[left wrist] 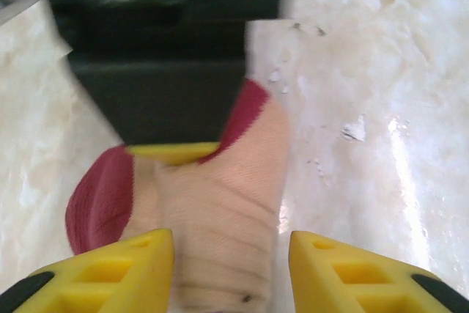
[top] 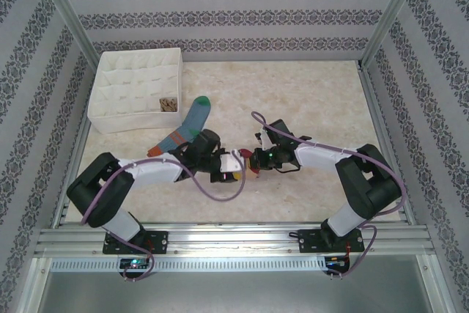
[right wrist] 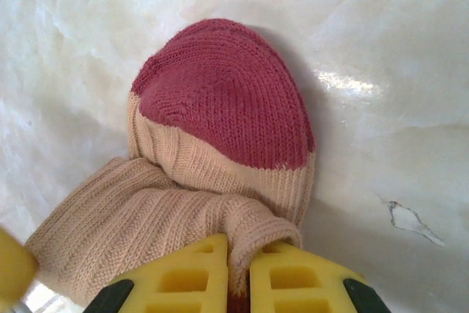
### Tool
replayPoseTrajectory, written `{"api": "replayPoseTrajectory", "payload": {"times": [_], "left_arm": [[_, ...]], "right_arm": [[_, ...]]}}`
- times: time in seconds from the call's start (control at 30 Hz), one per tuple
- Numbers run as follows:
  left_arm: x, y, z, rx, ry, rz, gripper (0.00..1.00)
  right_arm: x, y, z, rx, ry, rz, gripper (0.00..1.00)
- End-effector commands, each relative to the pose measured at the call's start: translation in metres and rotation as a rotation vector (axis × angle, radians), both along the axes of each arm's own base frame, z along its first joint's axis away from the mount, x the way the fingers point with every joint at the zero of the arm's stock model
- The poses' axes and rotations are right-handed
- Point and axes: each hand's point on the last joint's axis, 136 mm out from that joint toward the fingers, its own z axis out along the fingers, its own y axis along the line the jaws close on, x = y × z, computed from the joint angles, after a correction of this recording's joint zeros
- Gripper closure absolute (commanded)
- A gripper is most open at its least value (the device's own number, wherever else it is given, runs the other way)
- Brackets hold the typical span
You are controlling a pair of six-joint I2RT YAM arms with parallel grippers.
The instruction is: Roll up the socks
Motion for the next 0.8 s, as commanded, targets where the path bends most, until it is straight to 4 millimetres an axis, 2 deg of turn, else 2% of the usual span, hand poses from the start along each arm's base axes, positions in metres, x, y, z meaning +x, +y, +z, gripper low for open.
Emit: {"api": "replayPoseTrajectory", "payload": {"times": [0.0, 0.3, 0.37, 0.43, 0.53, 0.6, 0.7, 0.77], "left_arm": [[0.015, -0.007, 0.004, 0.077, -0.325, -0.033, 0.52], [0.020, -0.013, -0.035, 0.219, -0.317, -0.037, 0.53], [0.022, -0.013, -0.043, 0.246, -0.292, -0.026, 0.59], [0.023, -0.012, -0.049, 0.273, -0.262, -0.011, 0.70], [0.019, -0.011, -0.056, 0.292, -0.200, -0.012, 0.89], [0.014, -0.011, -0.058, 0.283, -0.122, -0.016, 0.97], [0.008, -0.009, -0.059, 0.262, 0.041, -0.003, 1.00], [0.002, -0.008, -0.058, 0.234, 0.146, -0.003, 1.00]], "right_arm": [[-0.028, -0.015, -0.029, -0.107, 0.127, 0.020, 0.90], [-0.031, -0.014, -0.030, -0.103, 0.146, 0.029, 0.90], [-0.031, -0.014, -0.030, -0.101, 0.148, 0.031, 0.90], [-0.032, -0.013, -0.029, -0.097, 0.151, 0.034, 0.88], [-0.032, -0.013, -0.027, -0.091, 0.147, 0.034, 0.79], [-0.031, -0.011, -0.023, -0.065, 0.140, 0.025, 0.67], [-0.023, -0.011, -0.011, 0.023, 0.123, -0.029, 0.50], [-0.017, -0.014, -0.002, 0.047, 0.094, -0.054, 0.47]]}}
